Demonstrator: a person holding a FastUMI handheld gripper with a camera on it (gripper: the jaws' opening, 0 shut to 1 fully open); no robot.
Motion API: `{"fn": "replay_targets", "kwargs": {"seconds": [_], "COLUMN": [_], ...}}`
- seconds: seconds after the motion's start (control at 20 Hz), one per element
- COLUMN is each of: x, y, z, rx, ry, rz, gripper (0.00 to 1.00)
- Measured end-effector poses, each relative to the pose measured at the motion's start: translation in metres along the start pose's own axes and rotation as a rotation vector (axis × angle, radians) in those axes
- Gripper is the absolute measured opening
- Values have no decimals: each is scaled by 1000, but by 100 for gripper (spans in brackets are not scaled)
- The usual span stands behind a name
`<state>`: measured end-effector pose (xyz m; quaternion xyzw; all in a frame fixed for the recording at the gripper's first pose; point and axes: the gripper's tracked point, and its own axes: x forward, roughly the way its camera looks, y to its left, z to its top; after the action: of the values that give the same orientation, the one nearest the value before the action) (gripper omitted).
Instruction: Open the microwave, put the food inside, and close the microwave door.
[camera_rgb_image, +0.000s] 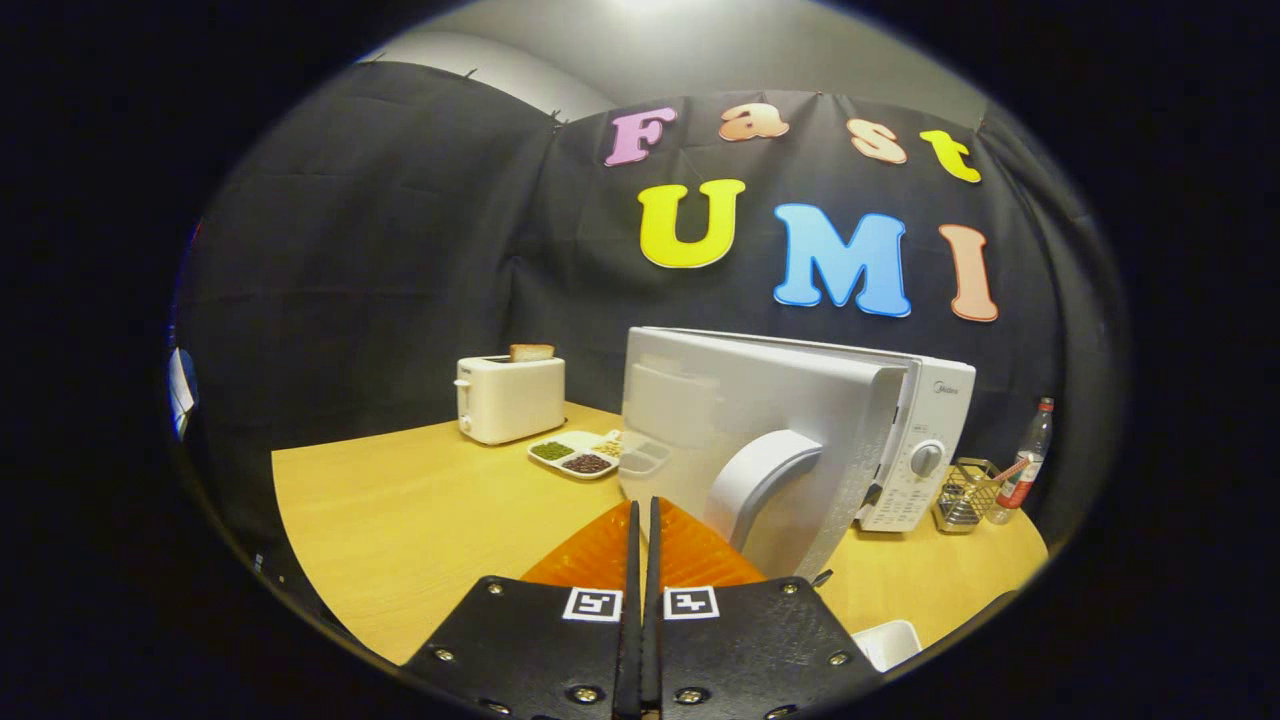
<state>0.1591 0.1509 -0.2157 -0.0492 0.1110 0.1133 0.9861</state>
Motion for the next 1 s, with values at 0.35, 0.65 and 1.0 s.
{"fn": "replay_targets", "kwargs": {"seconds": [0.35, 0.65, 1.0], "x": [37, 74, 114], "y": [-79, -124, -169], "z": [-2, -7, -1], "rx": [51, 91, 66], "ry": [6, 9, 10], "rz": [-156, -251, -356], "gripper": [1, 1, 1]}}
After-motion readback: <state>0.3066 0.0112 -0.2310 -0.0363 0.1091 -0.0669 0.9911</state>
